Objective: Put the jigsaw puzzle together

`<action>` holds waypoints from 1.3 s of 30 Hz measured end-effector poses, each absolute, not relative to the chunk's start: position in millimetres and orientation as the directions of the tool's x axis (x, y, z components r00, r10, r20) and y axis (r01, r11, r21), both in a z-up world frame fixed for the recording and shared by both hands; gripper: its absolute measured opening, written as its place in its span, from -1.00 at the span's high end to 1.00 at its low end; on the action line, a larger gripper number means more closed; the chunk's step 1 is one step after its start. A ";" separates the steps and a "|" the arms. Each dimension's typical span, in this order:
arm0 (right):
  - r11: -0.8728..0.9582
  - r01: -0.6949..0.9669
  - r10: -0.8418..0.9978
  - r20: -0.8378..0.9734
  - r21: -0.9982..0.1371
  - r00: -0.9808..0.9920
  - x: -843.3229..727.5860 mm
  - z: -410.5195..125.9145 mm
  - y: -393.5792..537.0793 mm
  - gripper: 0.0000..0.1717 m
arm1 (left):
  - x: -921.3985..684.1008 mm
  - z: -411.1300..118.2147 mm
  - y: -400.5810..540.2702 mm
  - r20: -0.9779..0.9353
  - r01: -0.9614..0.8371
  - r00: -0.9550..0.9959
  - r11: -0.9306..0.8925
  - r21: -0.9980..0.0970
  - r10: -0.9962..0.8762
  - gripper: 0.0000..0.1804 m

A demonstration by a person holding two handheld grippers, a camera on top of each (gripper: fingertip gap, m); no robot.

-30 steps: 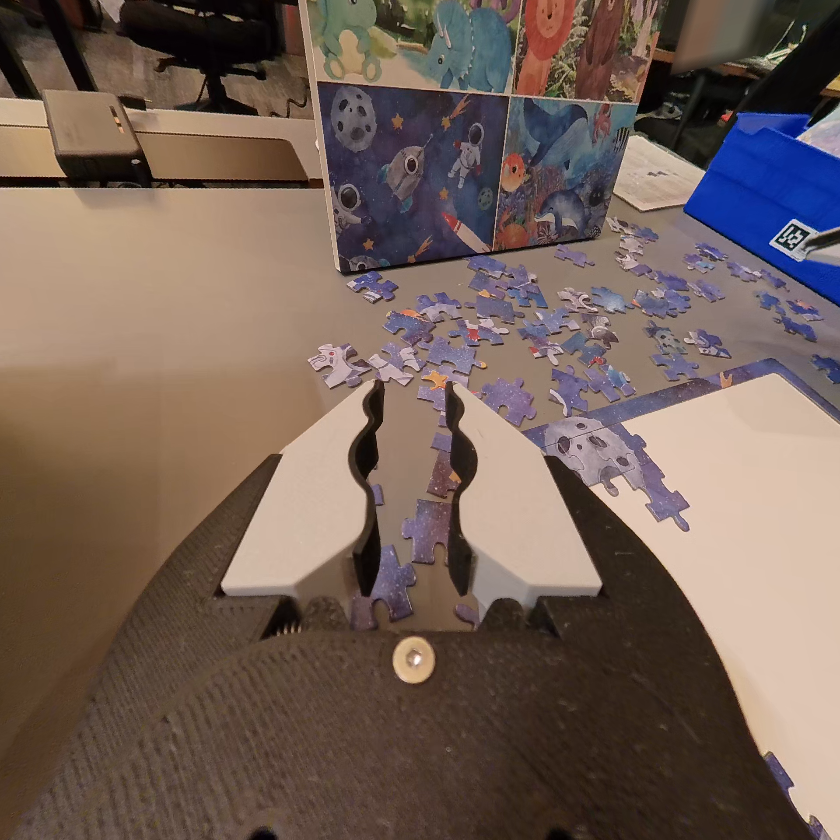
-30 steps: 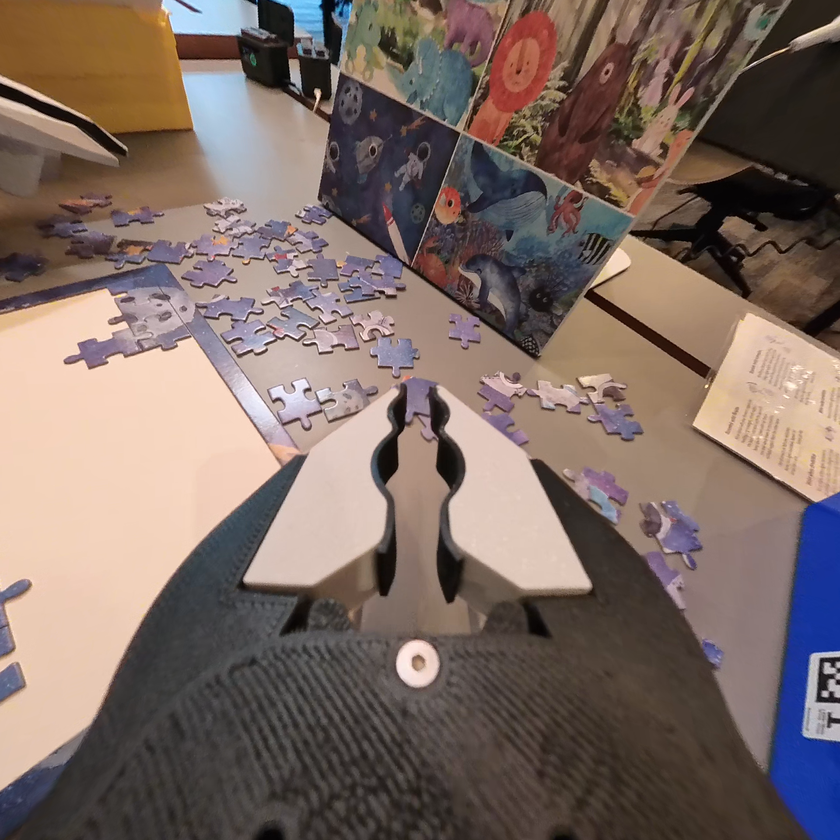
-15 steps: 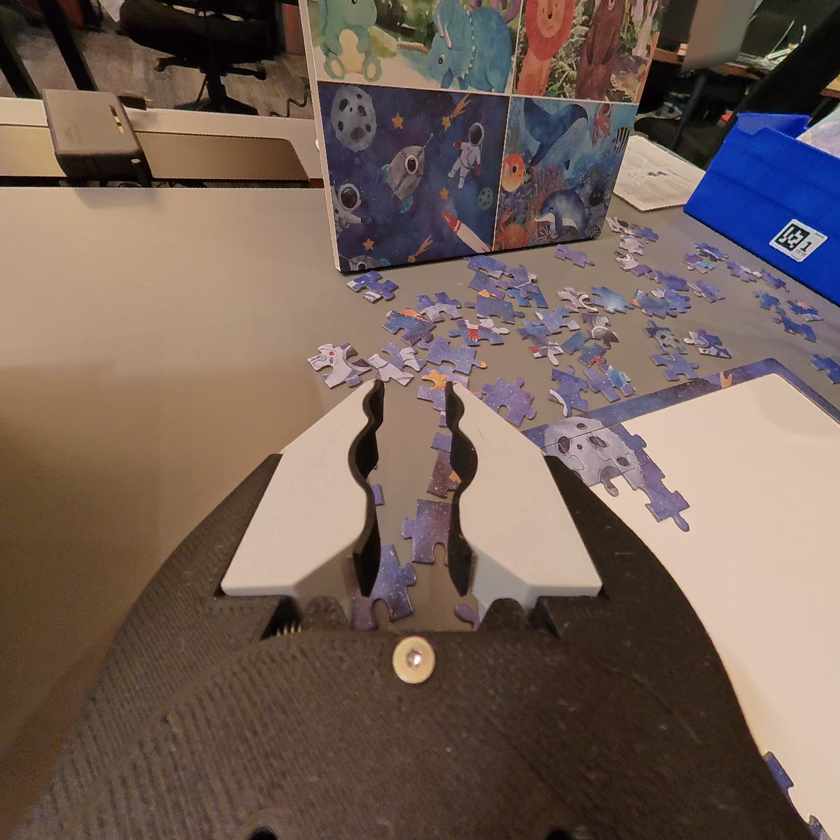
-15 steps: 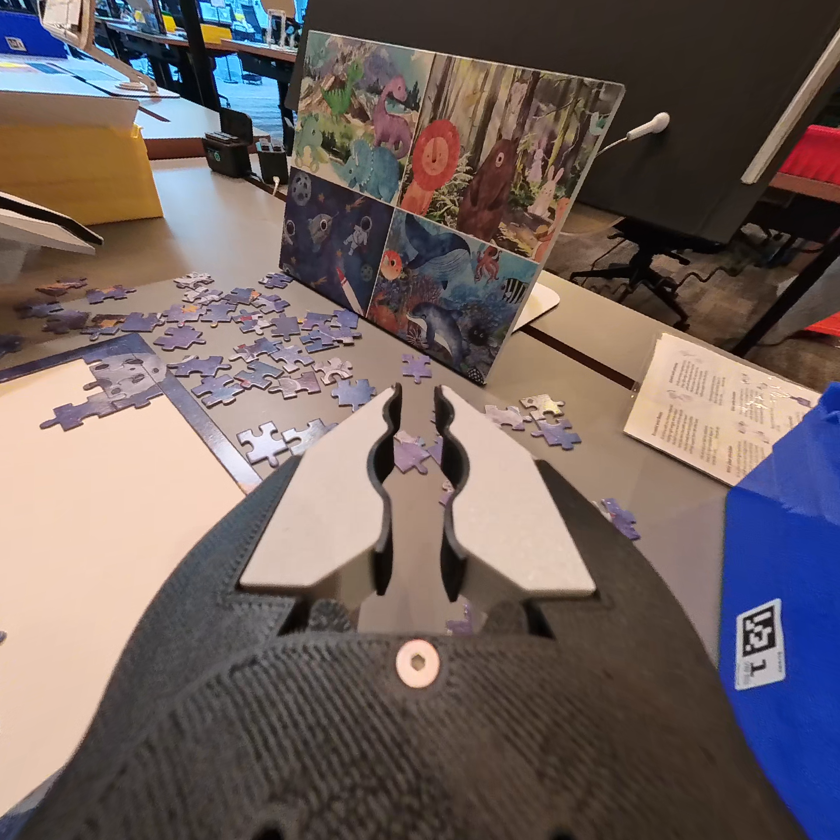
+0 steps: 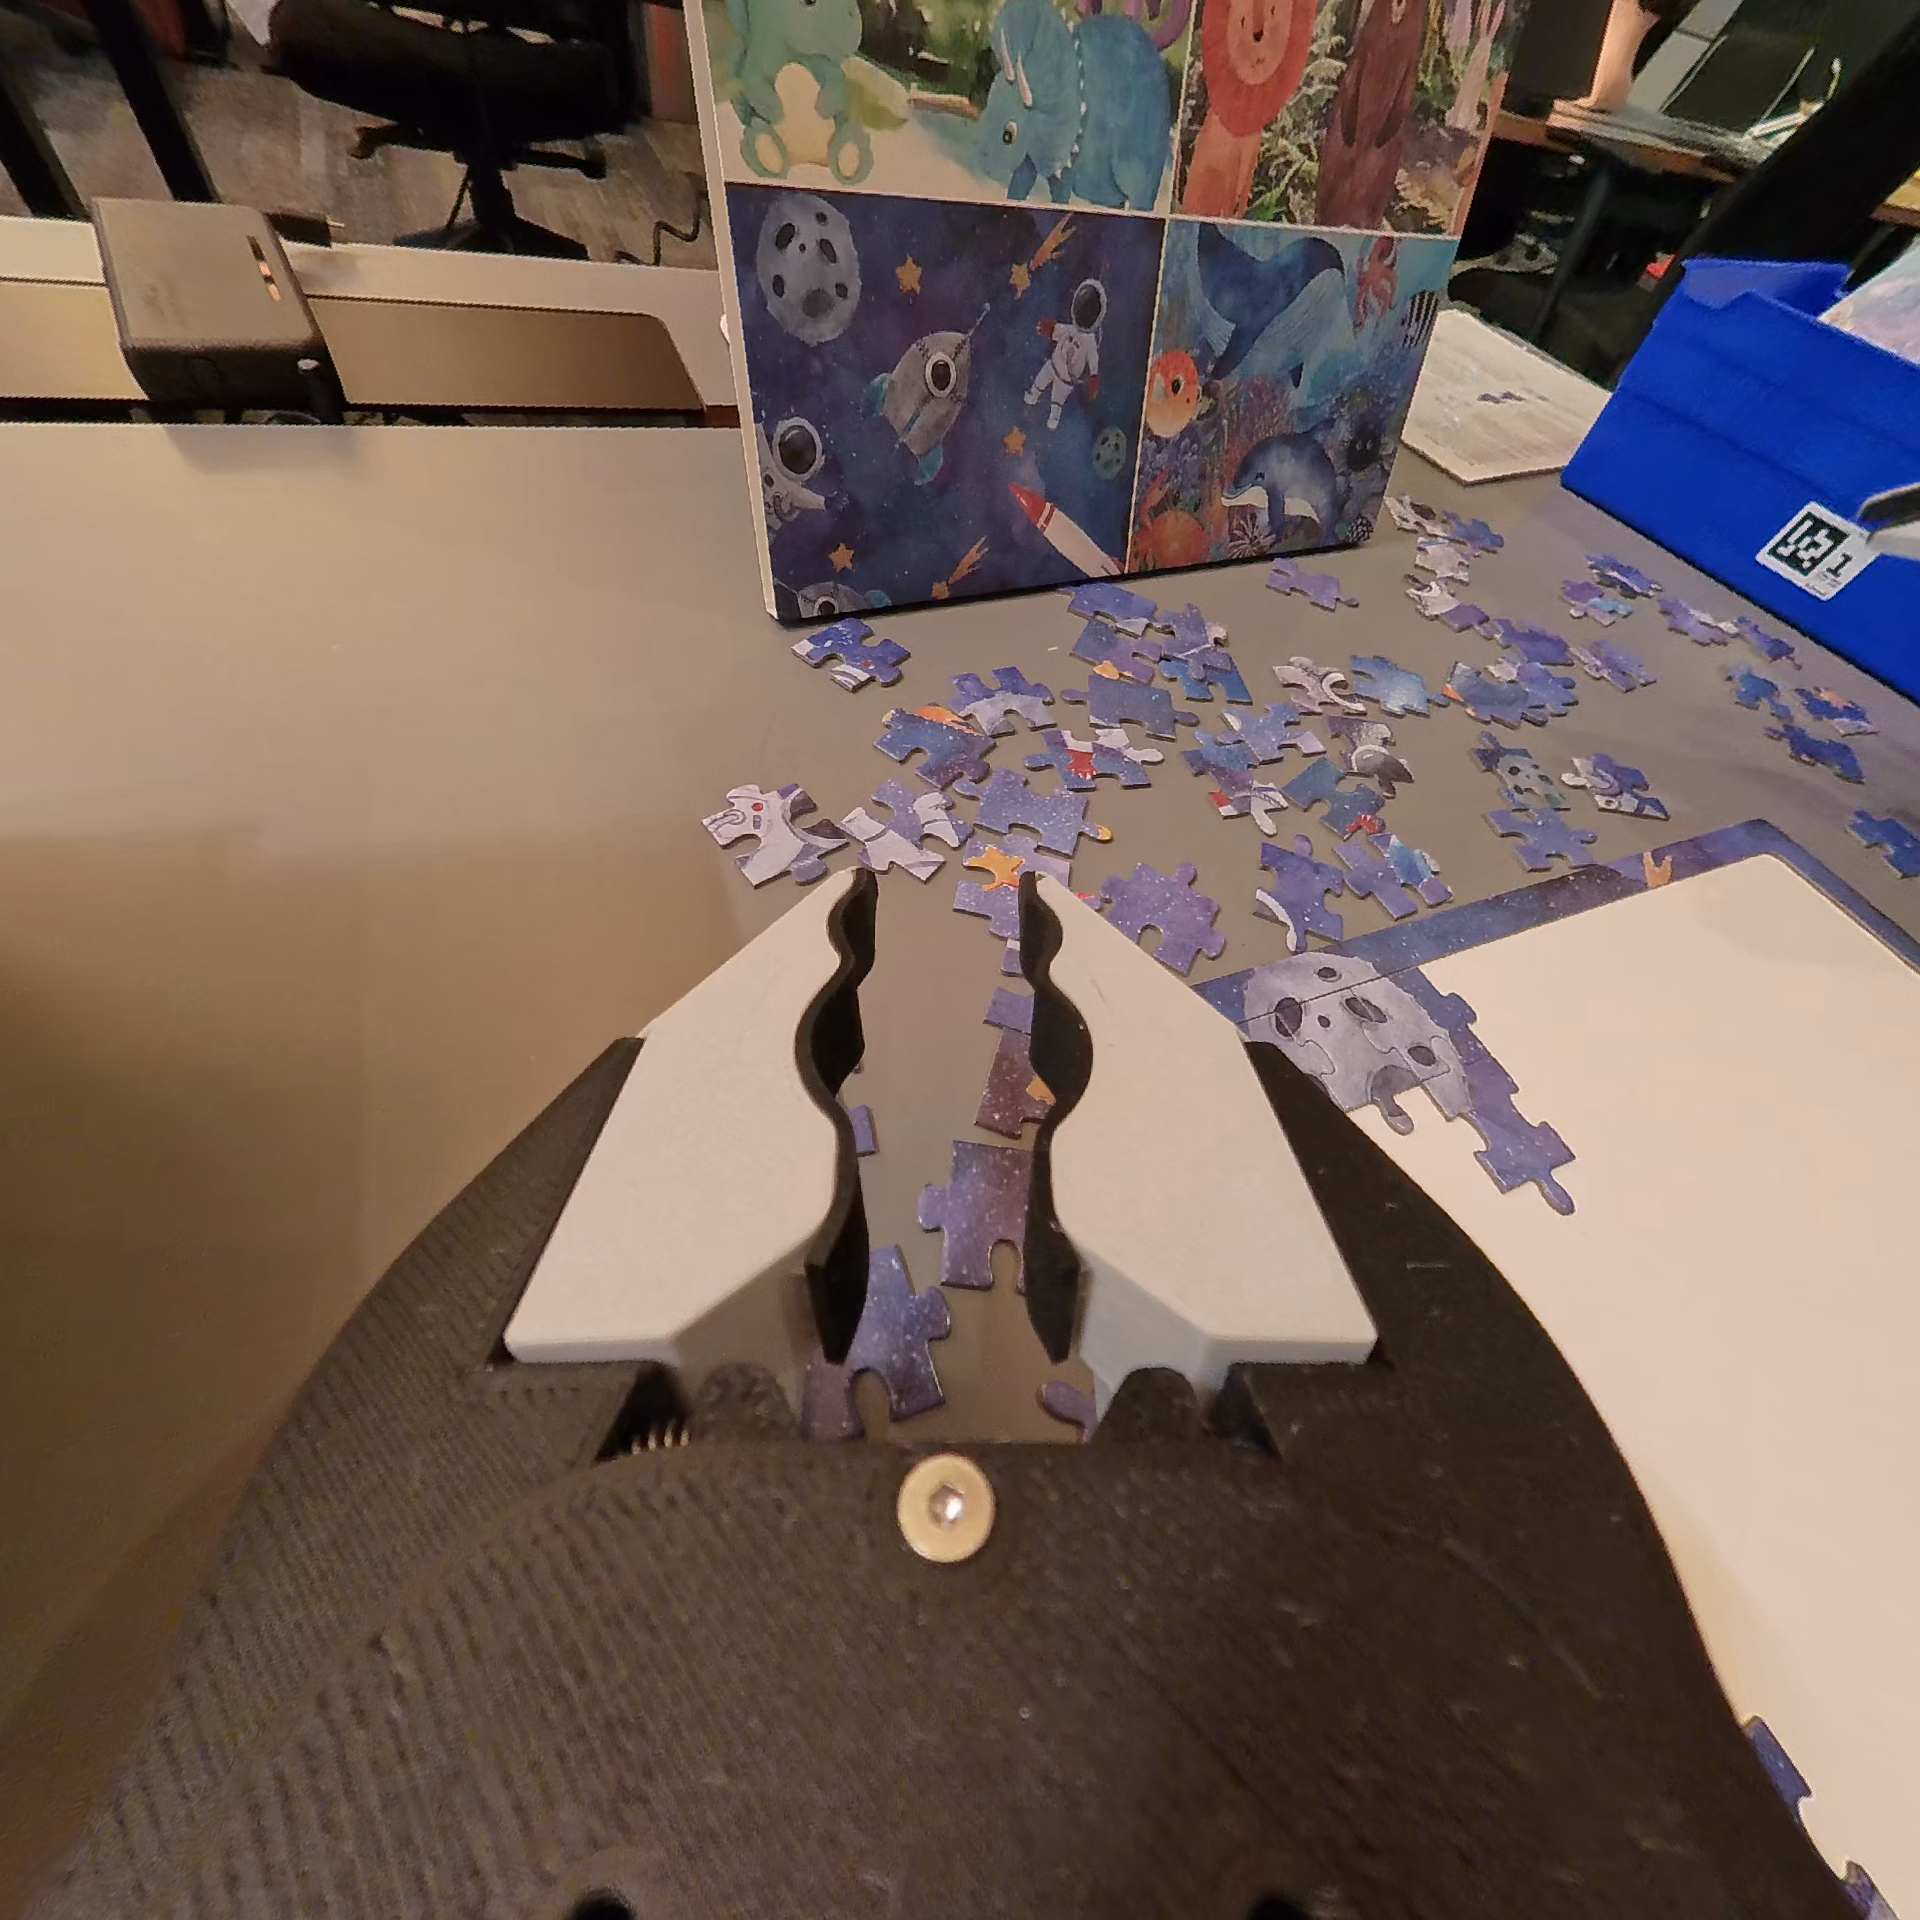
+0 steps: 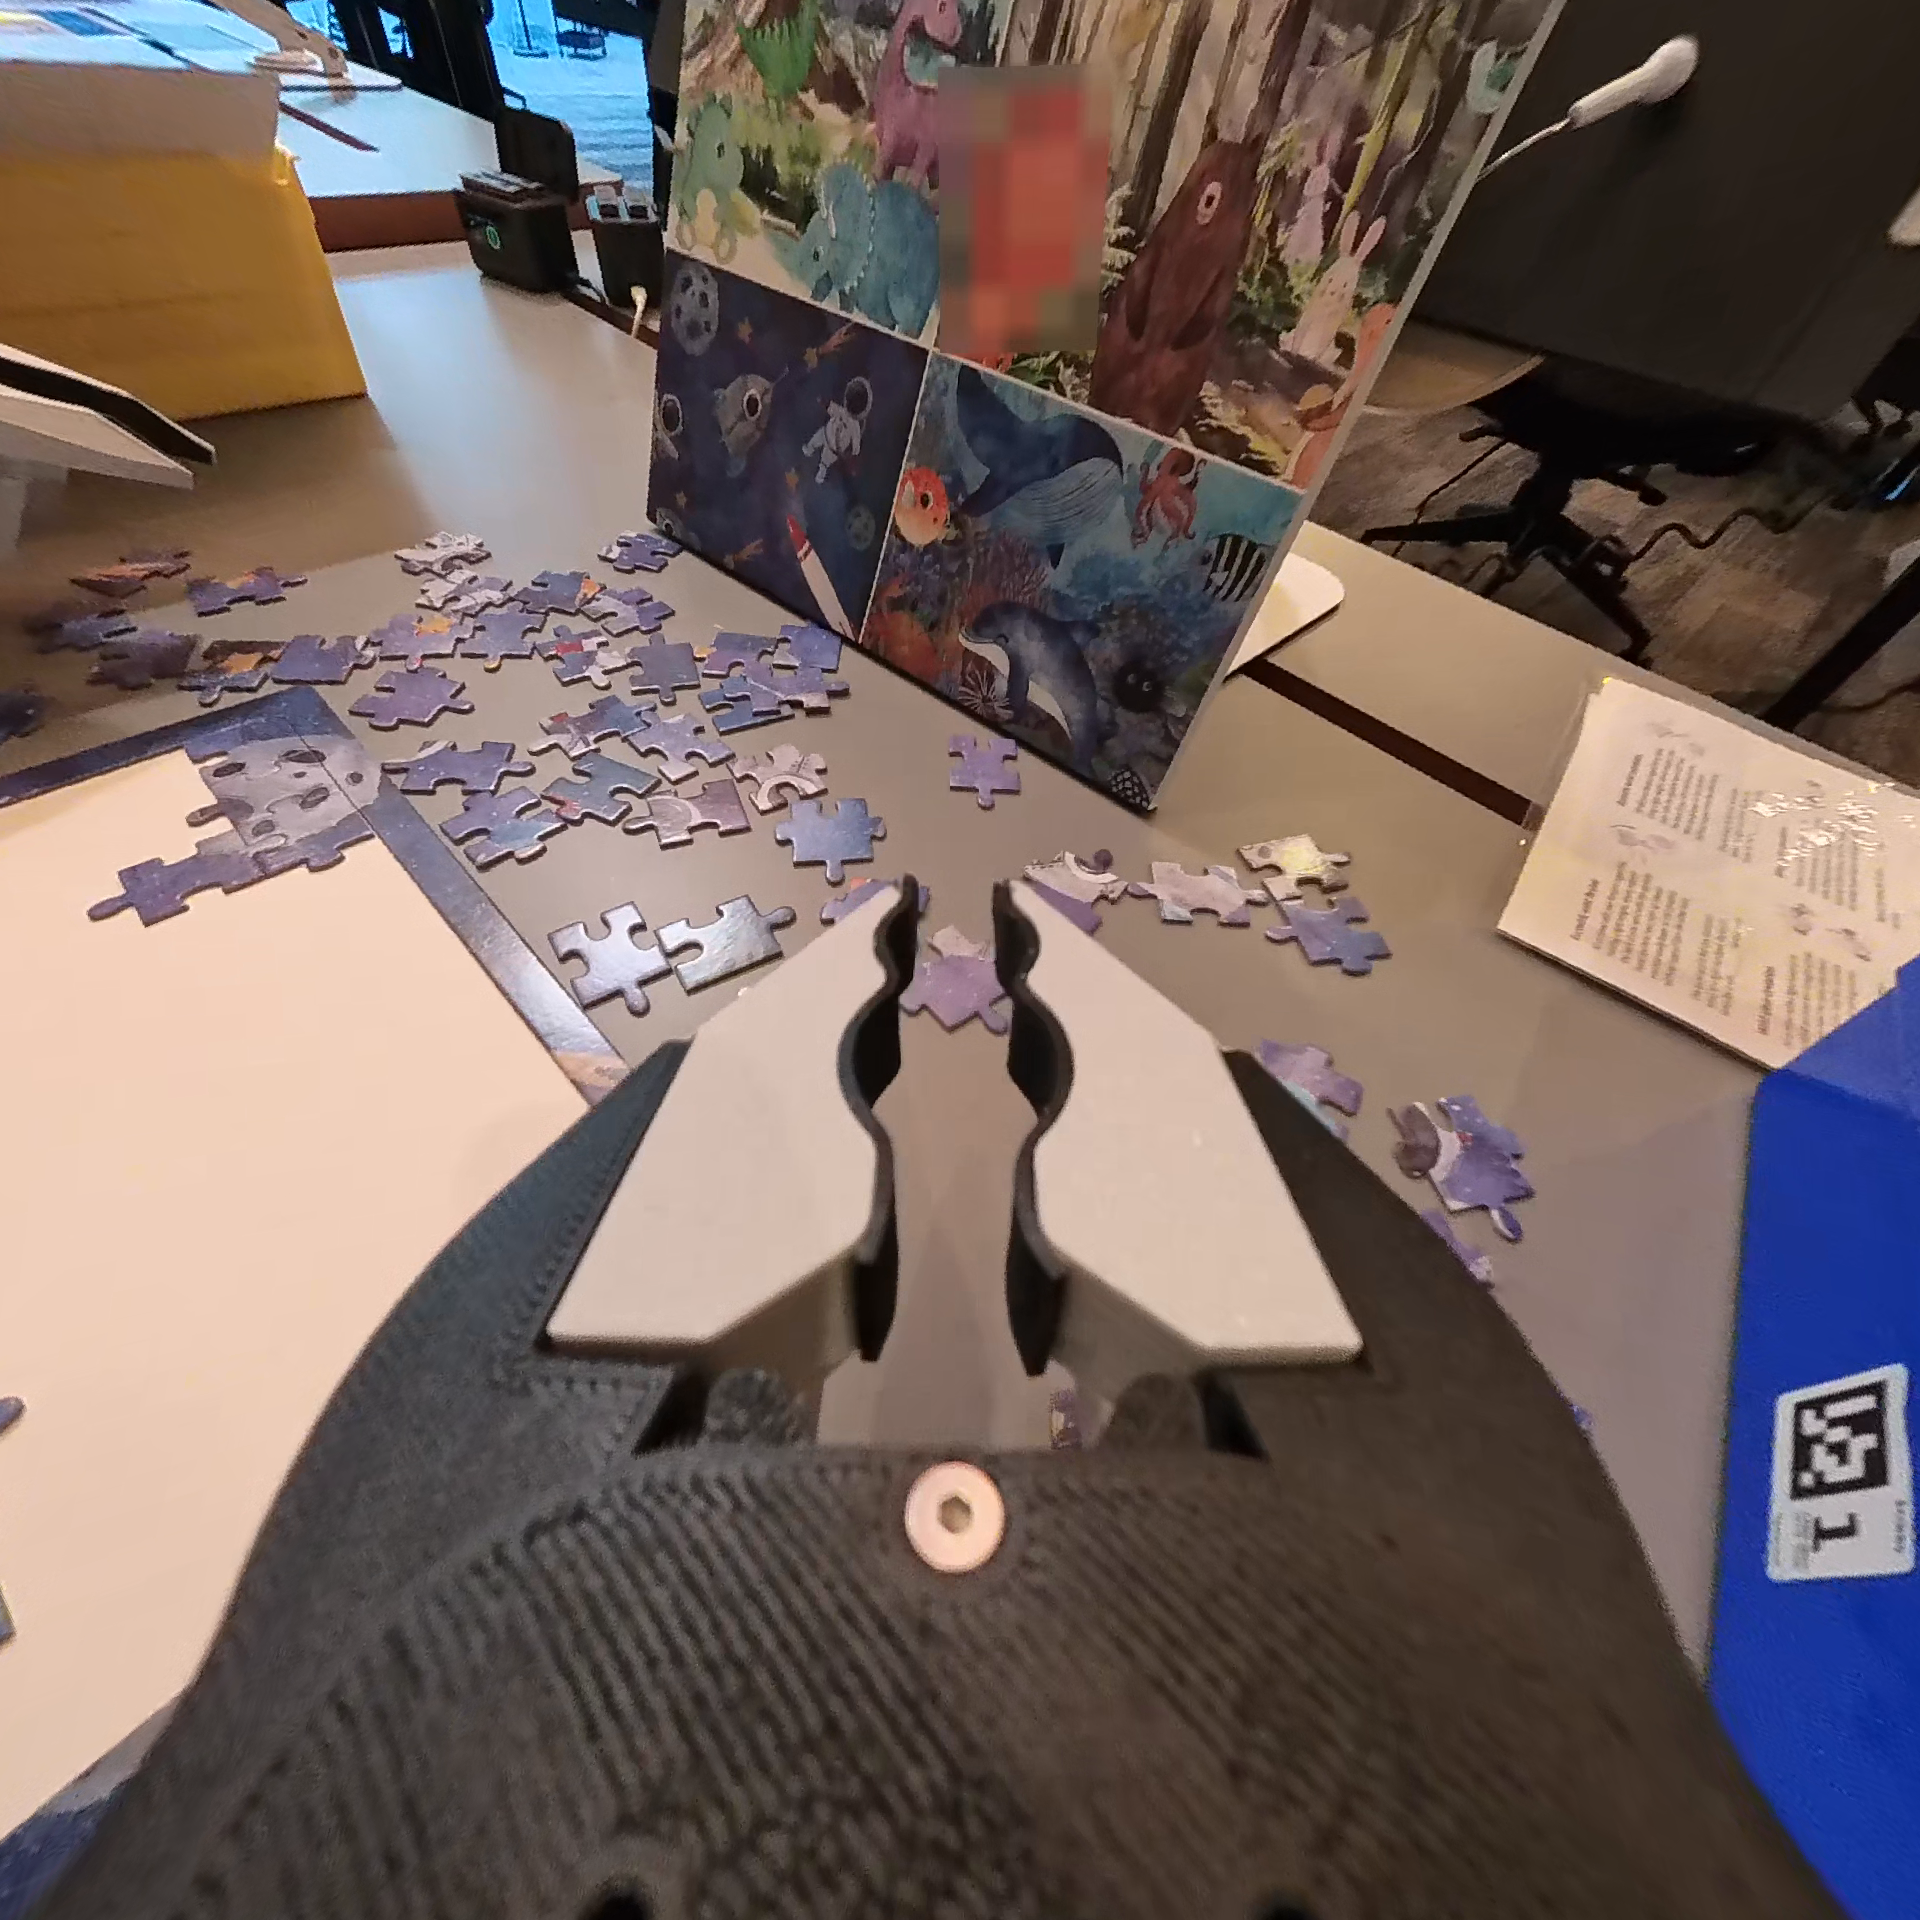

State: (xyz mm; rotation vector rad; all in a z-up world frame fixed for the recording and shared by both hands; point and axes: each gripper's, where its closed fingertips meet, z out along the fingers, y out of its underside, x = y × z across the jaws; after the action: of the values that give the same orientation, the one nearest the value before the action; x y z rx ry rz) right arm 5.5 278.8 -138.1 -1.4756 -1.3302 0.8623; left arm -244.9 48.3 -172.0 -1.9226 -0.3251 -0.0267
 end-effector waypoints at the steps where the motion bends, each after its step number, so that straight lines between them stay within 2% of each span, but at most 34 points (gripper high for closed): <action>1: 0.027 0.314 0.982 0.084 -0.949 0.171 6.4 -135.8 280.2 0.85 | -244.8 -172.0 48.3 0.173 0.238 0.962 -0.332 -0.913 0.212 0.72; 14: 0.017 0.171 0.960 0.064 -0.985 0.271 29.0 -99.4 303.1 0.85 | -245.0 -172.2 48.3 0.173 0.238 0.962 -0.333 -0.912 0.213 0.72; 39: 0.014 0.122 0.940 0.055 -0.992 0.338 46.4 -85.9 320.9 0.81 | -245.1 -172.2 48.3 0.172 0.238 0.961 -0.333 -0.912 0.214 0.72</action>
State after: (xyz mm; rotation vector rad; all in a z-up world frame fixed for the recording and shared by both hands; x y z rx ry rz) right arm 46.4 320.9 -85.9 -1.4132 -1.0464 0.8655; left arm -245.1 48.3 -172.2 -1.9239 -0.3260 -0.0251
